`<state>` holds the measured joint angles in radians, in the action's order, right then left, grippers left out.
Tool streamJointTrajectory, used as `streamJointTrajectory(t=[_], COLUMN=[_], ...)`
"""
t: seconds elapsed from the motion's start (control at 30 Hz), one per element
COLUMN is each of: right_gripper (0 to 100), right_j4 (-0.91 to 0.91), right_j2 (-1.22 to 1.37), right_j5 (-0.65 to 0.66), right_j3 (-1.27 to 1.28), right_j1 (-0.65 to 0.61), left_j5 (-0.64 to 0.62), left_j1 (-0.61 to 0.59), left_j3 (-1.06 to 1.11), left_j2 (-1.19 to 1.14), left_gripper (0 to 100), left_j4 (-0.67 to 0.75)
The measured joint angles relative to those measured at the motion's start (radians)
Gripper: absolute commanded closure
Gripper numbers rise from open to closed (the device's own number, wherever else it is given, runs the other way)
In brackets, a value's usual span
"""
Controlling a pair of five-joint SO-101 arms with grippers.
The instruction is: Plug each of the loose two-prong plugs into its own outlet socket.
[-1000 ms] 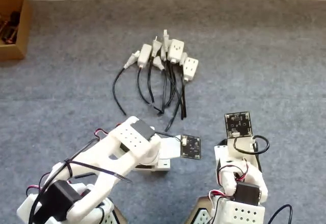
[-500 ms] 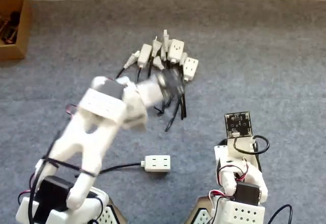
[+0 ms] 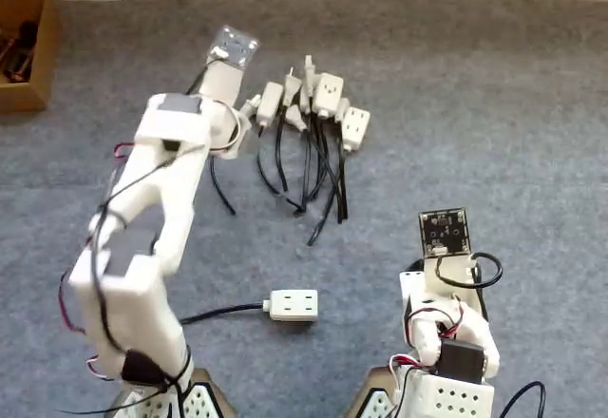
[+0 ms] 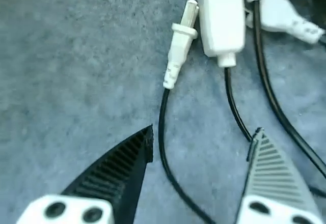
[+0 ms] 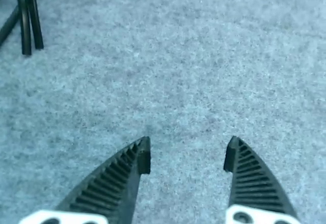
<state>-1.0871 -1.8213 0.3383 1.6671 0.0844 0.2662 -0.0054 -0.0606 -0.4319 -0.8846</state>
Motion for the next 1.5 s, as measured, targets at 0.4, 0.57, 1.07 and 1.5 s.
streamJointTrajectory(t=[0.4,0.57,1.07,1.5], right_gripper=[75.9,75.9,75.9,75.9], right_j4=[0.0,0.0,0.0,0.0], right_j2=[0.0,0.0,0.0,0.0], right_j5=[0.0,0.0,0.0,0.0], right_j3=[0.0,0.0,0.0,0.0], right_j1=[0.0,0.0,0.0,0.0], left_j5=[0.0,0.044,0.089,0.089], left_j1=[-0.012,-0.008,-0.026,-0.077], left_j3=[-0.496,-0.58,-0.847,-0.967], left_j2=[-0.365,-0.45,-0.502,-0.574], left_gripper=[83,97,74,78], left_j4=[-0.121,-0.138,-0.425,-0.434])
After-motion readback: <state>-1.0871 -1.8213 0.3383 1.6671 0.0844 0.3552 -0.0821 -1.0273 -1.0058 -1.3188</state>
